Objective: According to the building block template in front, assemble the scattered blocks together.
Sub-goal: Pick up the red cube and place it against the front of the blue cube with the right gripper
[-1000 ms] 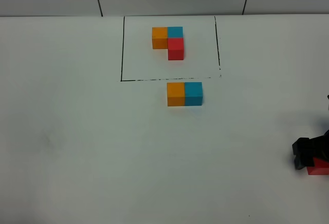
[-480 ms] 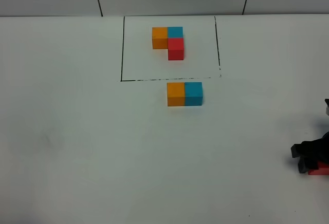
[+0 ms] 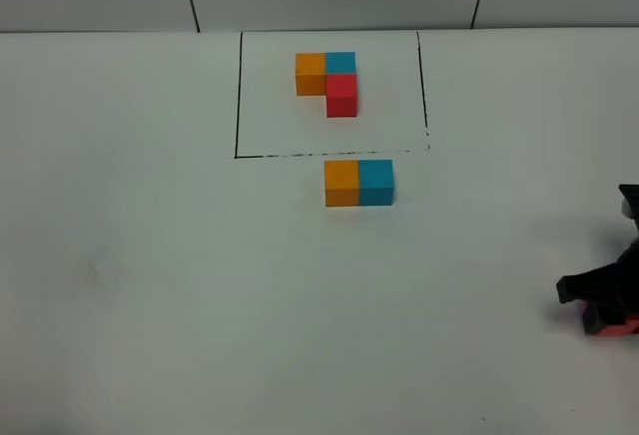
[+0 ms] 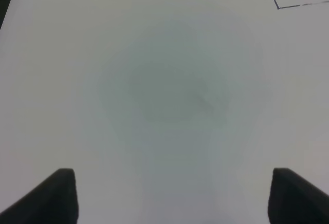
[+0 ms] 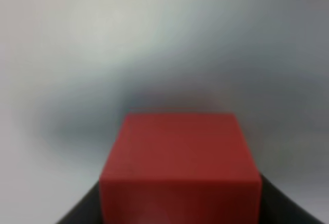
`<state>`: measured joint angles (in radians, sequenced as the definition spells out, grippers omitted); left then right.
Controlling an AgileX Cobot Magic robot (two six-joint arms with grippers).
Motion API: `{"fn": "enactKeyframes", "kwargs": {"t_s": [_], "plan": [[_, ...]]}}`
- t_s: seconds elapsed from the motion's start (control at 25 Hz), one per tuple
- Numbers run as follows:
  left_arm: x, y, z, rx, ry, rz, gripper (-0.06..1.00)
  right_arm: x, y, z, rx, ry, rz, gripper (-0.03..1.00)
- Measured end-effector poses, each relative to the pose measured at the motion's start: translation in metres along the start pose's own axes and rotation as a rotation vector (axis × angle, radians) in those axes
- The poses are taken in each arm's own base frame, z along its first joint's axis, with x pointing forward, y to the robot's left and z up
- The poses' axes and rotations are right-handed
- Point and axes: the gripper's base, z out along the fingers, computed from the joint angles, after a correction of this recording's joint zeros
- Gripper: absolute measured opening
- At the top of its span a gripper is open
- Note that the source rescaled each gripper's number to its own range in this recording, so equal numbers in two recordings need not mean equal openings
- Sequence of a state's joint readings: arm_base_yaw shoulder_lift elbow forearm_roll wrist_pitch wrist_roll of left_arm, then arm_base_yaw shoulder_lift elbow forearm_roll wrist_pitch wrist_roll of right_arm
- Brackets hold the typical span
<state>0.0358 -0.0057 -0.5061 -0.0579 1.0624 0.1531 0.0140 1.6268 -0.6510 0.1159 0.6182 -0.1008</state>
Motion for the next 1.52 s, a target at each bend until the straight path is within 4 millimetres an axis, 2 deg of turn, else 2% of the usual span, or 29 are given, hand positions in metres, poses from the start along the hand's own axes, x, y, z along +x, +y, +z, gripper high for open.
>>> {"fn": "enactKeyframes", "kwargs": {"t_s": [0.2,0.48,0.68,0.88,1.04,1.2,1.44,1.52], "plan": [[0.0,0.0,0.0,0.0,0.0,0.0,0.9,-0.013,0.042,-0.026,-0.022,-0.023,-0.052,0.02],[0.0,0.0,0.0,0.0,0.0,0.0,0.9,-0.018,0.124,-0.038,-0.075,-0.131,-0.038,0.02],[0.0,0.0,0.0,0.0,0.0,0.0,0.9,-0.031,0.171,-0.024,-0.072,-0.149,0.025,0.02],[0.0,0.0,0.0,0.0,0.0,0.0,0.9,-0.055,0.213,-0.005,-0.033,-0.093,0.001,0.02],[0.0,0.0,0.0,0.0,0.0,0.0,0.9,-0.077,0.231,0.009,0.003,-0.054,-0.011,0.02],[0.0,0.0,0.0,0.0,0.0,0.0,0.9,-0.092,0.239,0.021,0.039,-0.053,-0.037,0.02],[0.0,0.0,0.0,0.0,0.0,0.0,0.9,-0.1,0.24,0.04,0.091,-0.043,-0.064,0.02],[0.0,0.0,0.0,0.0,-0.001,0.0,0.9,-0.101,0.241,0.041,0.094,-0.042,-0.065,0.02]]}}
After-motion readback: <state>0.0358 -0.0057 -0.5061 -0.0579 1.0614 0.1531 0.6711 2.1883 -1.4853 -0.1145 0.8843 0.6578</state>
